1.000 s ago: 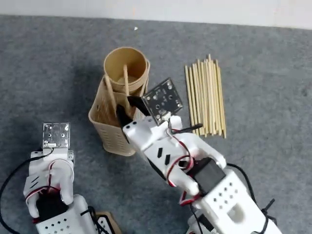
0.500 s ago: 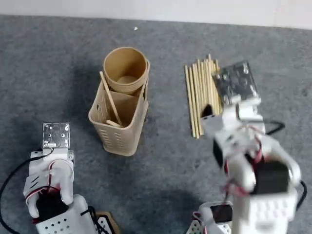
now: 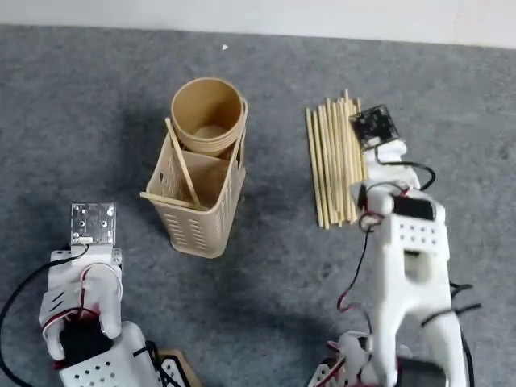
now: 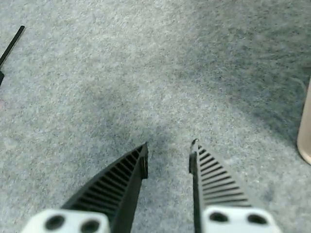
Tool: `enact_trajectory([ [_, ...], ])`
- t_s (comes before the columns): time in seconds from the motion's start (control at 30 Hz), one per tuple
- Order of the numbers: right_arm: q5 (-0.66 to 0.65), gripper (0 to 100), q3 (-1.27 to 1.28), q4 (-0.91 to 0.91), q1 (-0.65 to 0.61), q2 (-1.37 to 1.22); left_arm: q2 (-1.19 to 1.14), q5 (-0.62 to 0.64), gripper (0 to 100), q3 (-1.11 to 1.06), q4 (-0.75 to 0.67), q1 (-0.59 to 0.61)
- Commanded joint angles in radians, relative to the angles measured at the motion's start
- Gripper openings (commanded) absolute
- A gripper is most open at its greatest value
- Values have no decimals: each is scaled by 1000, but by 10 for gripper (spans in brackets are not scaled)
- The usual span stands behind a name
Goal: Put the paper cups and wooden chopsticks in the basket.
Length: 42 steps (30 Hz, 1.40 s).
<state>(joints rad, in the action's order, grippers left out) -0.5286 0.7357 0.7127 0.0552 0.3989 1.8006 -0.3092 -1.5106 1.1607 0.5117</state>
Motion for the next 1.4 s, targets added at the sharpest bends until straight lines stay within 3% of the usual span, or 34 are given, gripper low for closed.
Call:
enact_trajectory([
  [0.0, 28, 109, -124, -31, 13, -163, 4, 8, 171, 2, -12, -10],
  [0.3, 29, 109, -332, -31, 10, -509, 5, 8, 171, 2, -12, -10],
  [0.73, 29, 89, -394, -31, 87, -639, 5, 6, 171, 2, -12, -10],
  [0.83, 29, 2, -394, -31, 84, -636, 5, 6, 171, 2, -12, -10],
  [1.07, 120, 7, -424, -30, 59, -572, 5, 6, 171, 2, -12, -10],
  [1.37, 247, 7, -424, 131, -35, -160, 5, 6, 171, 2, -12, -12],
])
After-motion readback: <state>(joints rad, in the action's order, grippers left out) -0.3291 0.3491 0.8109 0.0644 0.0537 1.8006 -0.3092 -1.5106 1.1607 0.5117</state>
